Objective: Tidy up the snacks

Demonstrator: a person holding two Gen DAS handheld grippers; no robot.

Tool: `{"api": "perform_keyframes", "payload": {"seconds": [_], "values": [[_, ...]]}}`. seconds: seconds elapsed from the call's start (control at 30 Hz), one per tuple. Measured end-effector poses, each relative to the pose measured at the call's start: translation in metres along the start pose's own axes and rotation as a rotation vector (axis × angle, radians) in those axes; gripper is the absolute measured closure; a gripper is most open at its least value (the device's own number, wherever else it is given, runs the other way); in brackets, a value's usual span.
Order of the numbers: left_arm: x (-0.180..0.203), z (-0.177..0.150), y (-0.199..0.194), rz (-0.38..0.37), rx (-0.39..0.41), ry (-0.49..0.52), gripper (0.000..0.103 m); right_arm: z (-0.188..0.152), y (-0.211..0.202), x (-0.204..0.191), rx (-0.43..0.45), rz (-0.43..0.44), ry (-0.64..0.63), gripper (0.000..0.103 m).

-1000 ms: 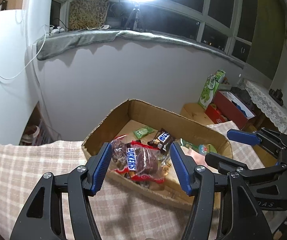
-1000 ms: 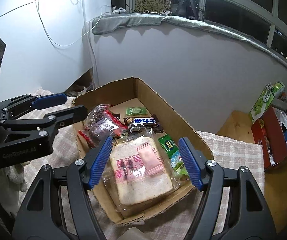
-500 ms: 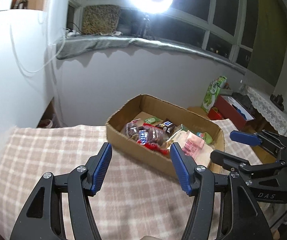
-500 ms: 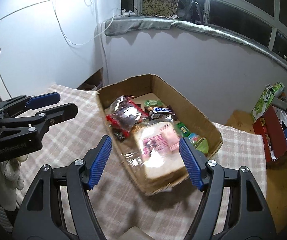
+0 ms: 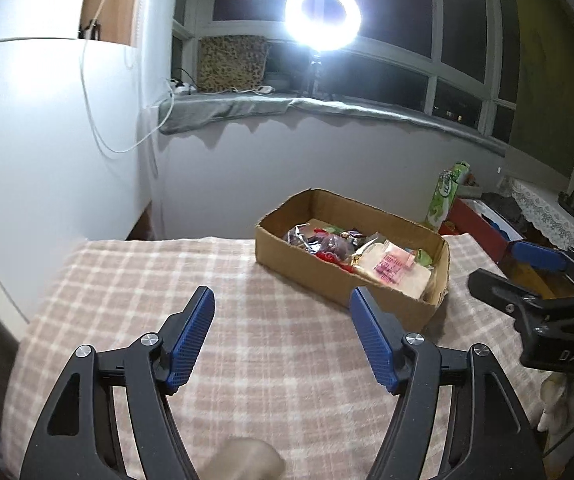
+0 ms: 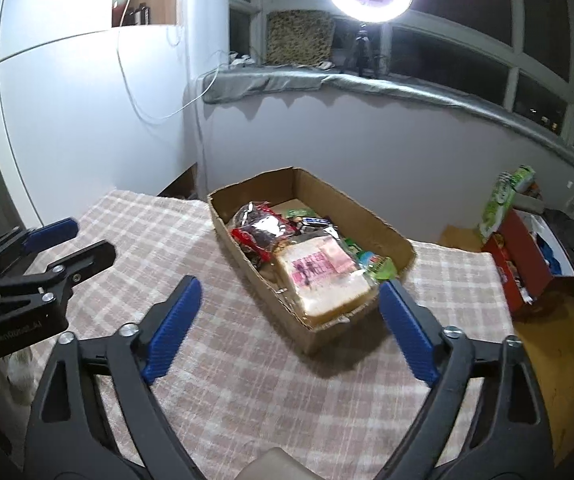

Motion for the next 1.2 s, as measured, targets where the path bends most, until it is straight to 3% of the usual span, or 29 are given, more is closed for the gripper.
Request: {"api": "perform_keyframes", "payload": {"seconds": [0.13,0.47,1.2], "values": [[-0.001,-0.005,-0.013,0.006,0.017,-0.017,0.024,-0.007,-0.015,0.008,0.026,-0.033,0.054,0.002],[-0.003,-0.011,-0.023,0.016,0.029,-0.039,0.024,-0.014,-0.032,0.007,0.046,-0.092,0.053,0.002],[-0.001,-0.014,-0.022,0.014,0.021,-0.048,0.024,-0.015,-0.035,0.007,0.058,-0.097,0.05,0.002]]}}
Point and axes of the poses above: each gripper's, at about its wrist camera, not at the fingertips, and y roughly the way its jaws point, x to its right, z to its top, the point moved 4 cm from there along y, roughly the way its jaws point, and after that the axes turned 3 degrees about -z, right-handed, at the moved point
